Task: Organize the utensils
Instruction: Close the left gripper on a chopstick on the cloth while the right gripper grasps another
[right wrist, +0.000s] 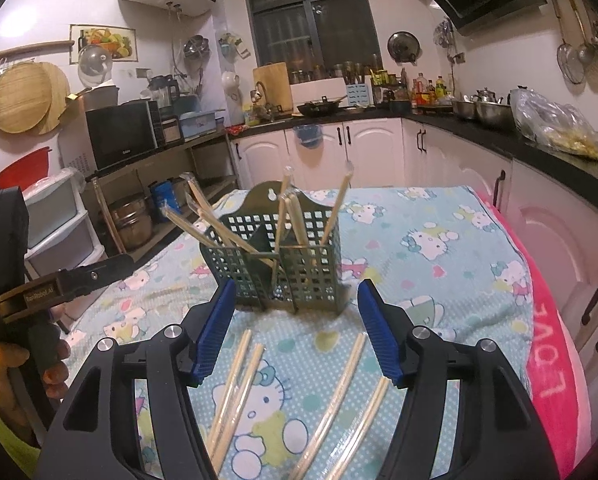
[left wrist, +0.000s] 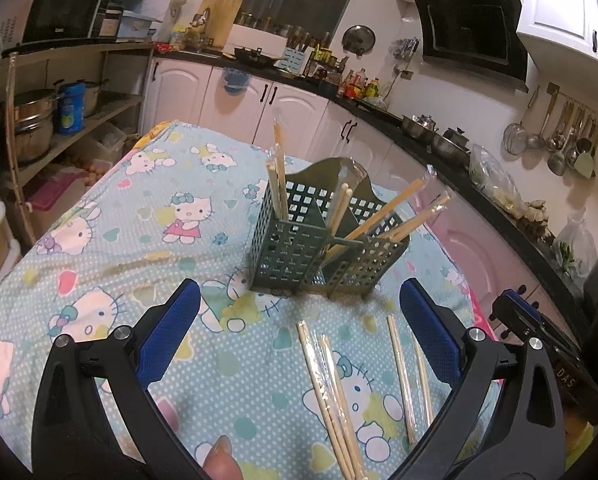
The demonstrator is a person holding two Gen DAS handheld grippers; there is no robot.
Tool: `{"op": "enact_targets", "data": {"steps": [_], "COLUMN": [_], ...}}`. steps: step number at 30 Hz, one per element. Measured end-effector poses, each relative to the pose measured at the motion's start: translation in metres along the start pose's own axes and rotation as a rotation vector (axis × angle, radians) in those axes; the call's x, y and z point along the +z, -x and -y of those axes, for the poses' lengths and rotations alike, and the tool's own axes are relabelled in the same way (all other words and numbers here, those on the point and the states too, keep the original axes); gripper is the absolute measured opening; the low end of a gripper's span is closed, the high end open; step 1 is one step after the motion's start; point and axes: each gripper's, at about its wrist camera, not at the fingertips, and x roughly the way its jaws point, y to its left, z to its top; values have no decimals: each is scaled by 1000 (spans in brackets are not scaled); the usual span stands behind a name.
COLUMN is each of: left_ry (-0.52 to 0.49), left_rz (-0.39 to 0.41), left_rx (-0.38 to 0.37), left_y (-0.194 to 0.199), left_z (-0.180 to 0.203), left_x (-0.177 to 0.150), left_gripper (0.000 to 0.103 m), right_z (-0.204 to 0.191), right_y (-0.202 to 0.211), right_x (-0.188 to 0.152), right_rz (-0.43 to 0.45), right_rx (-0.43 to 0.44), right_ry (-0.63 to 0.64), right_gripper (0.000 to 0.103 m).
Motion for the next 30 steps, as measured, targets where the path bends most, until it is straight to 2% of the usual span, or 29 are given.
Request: {"op": "enact_targets", "data": {"steps": [15, 24, 30], "left_ry": [-28, -39, -10], "left_rz": [-58, -131, -186], "left_rx": [18, 23, 10], "left_y": [-13, -38, -59], "left_z": [16, 21, 17], "left_x": [-20, -41, -56], "left_gripper": [91, 91, 90], "right_z": [25, 46, 57], "right_y": [-1, -15, -28], "right_x": [-25, -42, -54], "right_rz": [-75, -156, -212], "right_rx": [-24, -72, -98], "right_ry": [-18, -54, -67], "right_gripper": [61, 61, 61]}}
